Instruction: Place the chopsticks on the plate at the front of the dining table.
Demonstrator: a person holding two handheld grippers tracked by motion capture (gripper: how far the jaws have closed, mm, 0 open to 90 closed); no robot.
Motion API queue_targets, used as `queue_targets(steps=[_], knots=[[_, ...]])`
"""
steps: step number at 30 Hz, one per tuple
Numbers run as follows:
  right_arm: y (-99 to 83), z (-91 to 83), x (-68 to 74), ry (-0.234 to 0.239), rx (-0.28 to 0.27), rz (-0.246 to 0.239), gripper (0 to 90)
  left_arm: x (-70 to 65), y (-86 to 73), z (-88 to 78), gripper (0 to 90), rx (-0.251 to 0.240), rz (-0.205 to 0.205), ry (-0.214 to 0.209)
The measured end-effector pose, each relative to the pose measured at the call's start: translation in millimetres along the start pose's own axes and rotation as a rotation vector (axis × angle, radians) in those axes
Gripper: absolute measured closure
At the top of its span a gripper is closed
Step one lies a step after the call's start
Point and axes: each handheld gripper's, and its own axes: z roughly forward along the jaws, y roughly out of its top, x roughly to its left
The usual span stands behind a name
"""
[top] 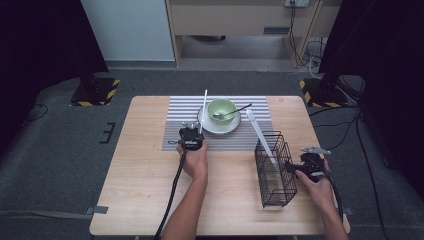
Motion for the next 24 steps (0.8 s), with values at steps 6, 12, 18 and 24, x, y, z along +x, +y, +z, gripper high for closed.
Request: queue_targets(steps=[6,12,18,24], knots=[[-0.1,-0.1,0.1,0.001,0.0,-0.002,8.2,-1.8,-1.7,1.1,85.9,0.001,-0.002,0.002],[-0.2,-0.2,0.3,0.002,0.001,-0.003,8.2,-2.6,-1.7,1.5,85.9,0.005,-0.001,0.003],[-0.2,-0.2,0.3,0.002,0.001,-0.003,8.1,-2.6,-1.7,2.4,85.8,0.006,-0.002,0.005],[-0.2,-0.2,0.3,0.002,0.001,-0.002,8.1,-2.7,-2.5,4.6,85.9,0.011,-0.008,0.004]])
